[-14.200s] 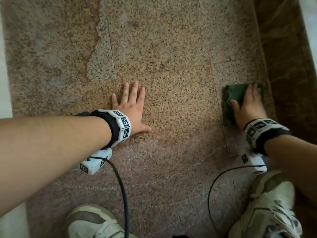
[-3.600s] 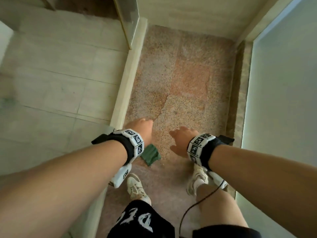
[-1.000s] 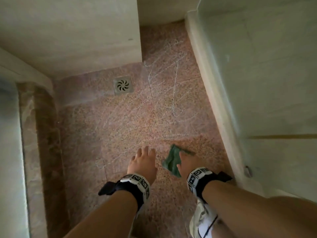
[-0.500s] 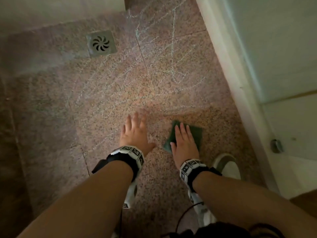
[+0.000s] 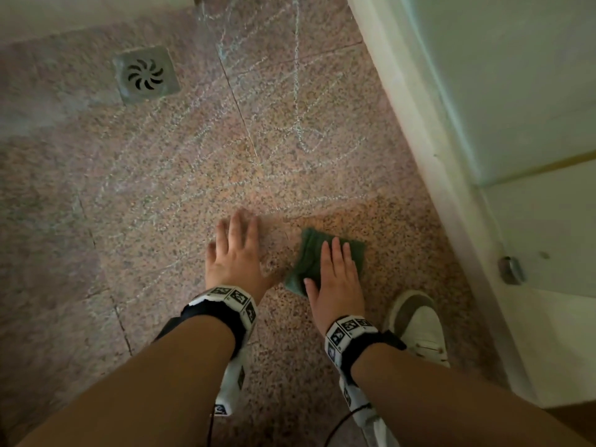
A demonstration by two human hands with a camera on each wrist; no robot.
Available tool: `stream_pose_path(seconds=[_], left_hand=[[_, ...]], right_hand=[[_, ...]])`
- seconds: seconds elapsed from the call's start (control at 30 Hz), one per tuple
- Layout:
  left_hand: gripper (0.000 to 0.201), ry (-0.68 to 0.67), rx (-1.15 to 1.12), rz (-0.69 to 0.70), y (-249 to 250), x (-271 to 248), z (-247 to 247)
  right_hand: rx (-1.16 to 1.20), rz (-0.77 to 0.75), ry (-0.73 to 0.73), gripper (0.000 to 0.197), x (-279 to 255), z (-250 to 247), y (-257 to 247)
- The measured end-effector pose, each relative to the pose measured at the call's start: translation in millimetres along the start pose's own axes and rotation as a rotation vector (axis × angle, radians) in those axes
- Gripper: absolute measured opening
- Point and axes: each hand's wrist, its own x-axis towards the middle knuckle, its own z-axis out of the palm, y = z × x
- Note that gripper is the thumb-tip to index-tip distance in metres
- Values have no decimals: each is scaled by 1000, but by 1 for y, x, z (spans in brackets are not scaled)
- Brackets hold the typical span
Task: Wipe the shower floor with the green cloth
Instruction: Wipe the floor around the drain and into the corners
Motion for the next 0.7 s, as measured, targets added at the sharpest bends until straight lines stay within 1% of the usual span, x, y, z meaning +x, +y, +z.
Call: stream_pose_path(seconds=[0.17, 0.2, 0.3, 0.4, 0.43, 0.47, 0.5, 0.53, 0.57, 0.63, 0.67, 0.7], left_hand=[[116, 23, -15, 22, -11, 2, 9], [116, 37, -20, 20, -13, 0, 10], [120, 76, -51, -36, -30, -4, 10], [125, 90, -83, -106, -46, -8, 13], [126, 92, -82, -121, -49, -7, 14], [126, 91, -78, -130, -50, -7, 15], [126, 89, -72, -131, -50, -6, 16], [126, 81, -68, -130, -49, -6, 15], [127, 70, -68, -133, -49, -6, 16], [124, 70, -82, -148, -48, -5, 15], [116, 87, -96, -150, -48, -5, 16], [106, 105, -108, -151, -47, -5, 16]], right_hand=[[-43, 44, 24, 76, 12, 3, -12], [-27, 61, 52, 75, 20, -2, -12], [48, 209, 185, 73, 74, -28, -5], [105, 377, 224, 74, 122, -56, 1], [107, 404, 225, 74, 130, -60, -1], [98, 400, 227, 75, 133, -59, -4], [74, 360, 227, 75, 130, -57, -11], [30, 279, 215, 75, 123, -53, -20], [-16, 154, 189, 77, 113, -45, -34], [-86, -177, 99, 79, 87, -22, -68], [-100, -317, 42, 79, 72, -12, -85], [-107, -410, -16, 79, 59, -3, -97]])
